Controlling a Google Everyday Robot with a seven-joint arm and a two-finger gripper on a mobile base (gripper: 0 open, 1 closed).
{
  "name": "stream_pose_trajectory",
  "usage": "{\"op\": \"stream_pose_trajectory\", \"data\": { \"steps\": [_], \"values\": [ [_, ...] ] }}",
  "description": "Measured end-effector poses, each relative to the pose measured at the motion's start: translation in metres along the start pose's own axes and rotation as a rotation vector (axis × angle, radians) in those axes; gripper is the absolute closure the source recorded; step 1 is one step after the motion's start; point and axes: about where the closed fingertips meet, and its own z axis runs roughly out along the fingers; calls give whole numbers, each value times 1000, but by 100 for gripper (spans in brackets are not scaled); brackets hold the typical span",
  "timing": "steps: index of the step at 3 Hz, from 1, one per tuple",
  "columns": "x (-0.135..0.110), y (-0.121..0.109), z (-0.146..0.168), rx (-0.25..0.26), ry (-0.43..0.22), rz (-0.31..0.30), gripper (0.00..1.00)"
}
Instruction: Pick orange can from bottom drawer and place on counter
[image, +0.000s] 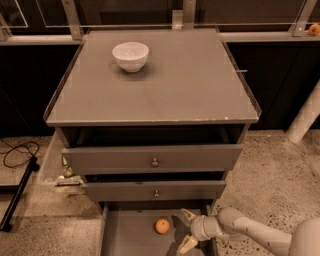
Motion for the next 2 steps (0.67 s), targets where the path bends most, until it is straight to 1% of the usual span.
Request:
{"op": "stream_pose_trajectory", "data": {
  "steps": [1, 2],
  "values": [
    [0, -6, 29, -11, -47, -12, 0],
    [4, -17, 48, 8, -74, -28, 0]
  ]
}}
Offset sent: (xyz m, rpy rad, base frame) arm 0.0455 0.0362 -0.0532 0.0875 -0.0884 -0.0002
